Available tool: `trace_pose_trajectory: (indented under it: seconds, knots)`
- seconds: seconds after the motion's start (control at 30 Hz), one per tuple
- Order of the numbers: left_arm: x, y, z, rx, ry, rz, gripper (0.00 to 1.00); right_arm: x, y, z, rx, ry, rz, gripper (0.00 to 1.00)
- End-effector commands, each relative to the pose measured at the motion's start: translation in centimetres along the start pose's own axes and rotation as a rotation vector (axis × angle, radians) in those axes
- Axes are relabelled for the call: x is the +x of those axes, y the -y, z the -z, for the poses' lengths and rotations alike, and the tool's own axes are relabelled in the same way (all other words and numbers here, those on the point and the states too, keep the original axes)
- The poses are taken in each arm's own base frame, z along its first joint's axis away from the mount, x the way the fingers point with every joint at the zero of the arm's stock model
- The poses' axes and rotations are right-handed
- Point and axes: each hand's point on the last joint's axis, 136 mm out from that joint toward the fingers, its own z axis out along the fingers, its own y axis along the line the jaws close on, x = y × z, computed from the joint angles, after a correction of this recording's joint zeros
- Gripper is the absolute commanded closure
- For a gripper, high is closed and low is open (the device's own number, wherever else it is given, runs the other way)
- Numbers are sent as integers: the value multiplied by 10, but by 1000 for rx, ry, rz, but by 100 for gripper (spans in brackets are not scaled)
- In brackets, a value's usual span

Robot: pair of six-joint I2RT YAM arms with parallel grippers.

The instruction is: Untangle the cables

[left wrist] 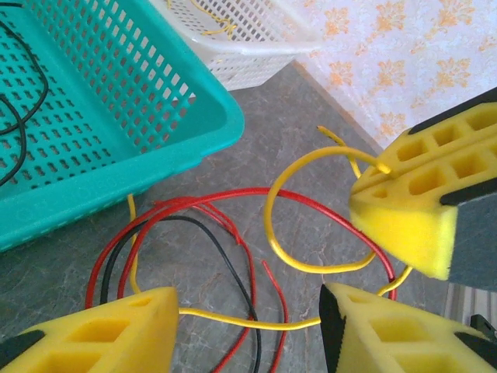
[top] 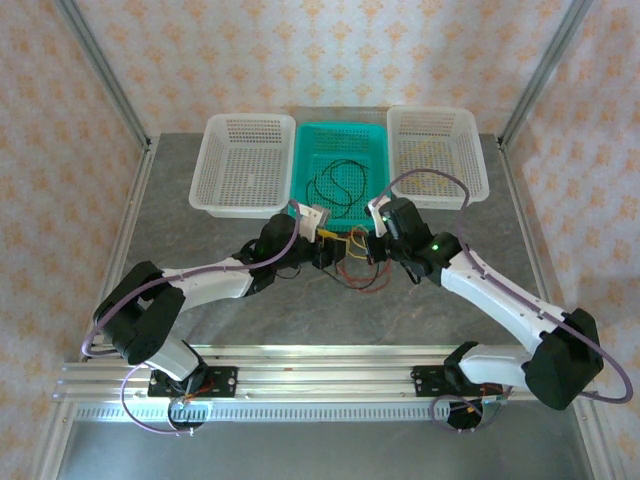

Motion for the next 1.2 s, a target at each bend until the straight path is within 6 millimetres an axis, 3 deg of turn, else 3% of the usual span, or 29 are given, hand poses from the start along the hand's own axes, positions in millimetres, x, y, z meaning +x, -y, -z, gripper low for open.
trace_pose_trajectory:
  seconds: [0.0,0.17,0.4,0.73,1.17]
  knots:
    - [-2,-6,3,-17,17,0,49,10,0,1,-3,-20,-32,100]
    - [-2,-7,1,-13,6,-1,49,34,10,-14,54,-97,-60,100]
    - [-2,-10,1,-21,4,3,50,42,8,-31,49,-141,-86,100]
    - [9,-9,-3,12,-48,-3,50,25,-3,23,-40,-10,-136,100]
    - [15,-8,-2,27,-71,4,50,-4,-22,55,-145,74,-58,100]
